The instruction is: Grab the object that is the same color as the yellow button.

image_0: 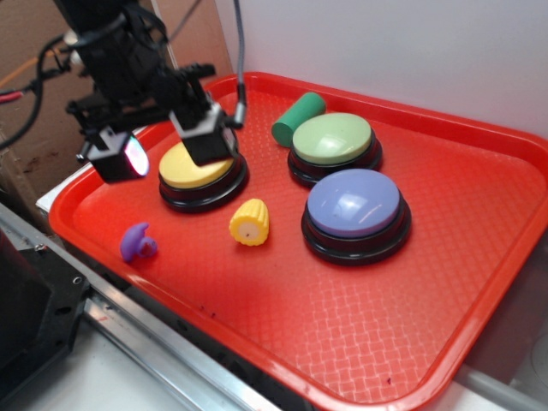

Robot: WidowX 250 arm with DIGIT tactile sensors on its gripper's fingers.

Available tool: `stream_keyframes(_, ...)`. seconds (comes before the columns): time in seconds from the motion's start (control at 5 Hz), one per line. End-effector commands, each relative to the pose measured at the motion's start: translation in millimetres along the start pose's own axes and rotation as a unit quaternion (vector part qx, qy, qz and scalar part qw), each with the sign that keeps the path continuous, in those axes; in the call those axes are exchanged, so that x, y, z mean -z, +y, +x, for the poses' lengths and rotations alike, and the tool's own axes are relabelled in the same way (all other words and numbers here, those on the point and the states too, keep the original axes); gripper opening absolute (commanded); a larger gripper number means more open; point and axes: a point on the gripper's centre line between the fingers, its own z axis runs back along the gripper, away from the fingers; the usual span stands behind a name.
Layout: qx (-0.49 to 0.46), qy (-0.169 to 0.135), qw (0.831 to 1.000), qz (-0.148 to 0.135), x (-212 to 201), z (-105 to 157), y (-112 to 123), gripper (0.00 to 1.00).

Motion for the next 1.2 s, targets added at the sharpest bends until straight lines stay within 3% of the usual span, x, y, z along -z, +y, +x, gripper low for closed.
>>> stream_keyframes(0.0, 0.002, -0.021, 1.0, 0.002, 31, -6, -16, 1.0)
stream_keyframes(0.2, 0.001, -0.045, 0.999, 0.028, 46, -6, -22, 1.0)
stream_keyframes(1.0, 0.01, -0.053, 0.999, -0.01, 63, 21, -31, 1.0)
